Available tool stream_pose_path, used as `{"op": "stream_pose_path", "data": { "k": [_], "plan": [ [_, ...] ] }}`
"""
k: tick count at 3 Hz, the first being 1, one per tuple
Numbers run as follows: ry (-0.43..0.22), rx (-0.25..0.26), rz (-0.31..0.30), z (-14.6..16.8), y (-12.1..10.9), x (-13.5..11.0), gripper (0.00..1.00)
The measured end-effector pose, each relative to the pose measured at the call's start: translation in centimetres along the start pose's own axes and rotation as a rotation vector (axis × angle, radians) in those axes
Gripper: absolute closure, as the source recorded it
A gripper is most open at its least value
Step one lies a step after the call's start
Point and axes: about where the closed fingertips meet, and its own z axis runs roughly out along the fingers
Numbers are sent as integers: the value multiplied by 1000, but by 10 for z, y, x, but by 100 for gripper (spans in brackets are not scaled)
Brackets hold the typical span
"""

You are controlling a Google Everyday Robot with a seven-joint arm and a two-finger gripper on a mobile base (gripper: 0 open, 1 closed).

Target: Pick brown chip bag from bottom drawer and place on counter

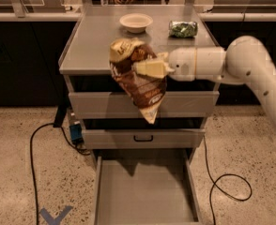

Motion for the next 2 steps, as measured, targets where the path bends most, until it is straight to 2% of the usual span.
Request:
{"op": "stream_pose_path", "data": {
  "k": [1,2],
  "plan": [
    [-9,-23,-82,-7,-2,-66,100],
    [-20,-86,-125,-5,1,-115,100]
  ]
}}
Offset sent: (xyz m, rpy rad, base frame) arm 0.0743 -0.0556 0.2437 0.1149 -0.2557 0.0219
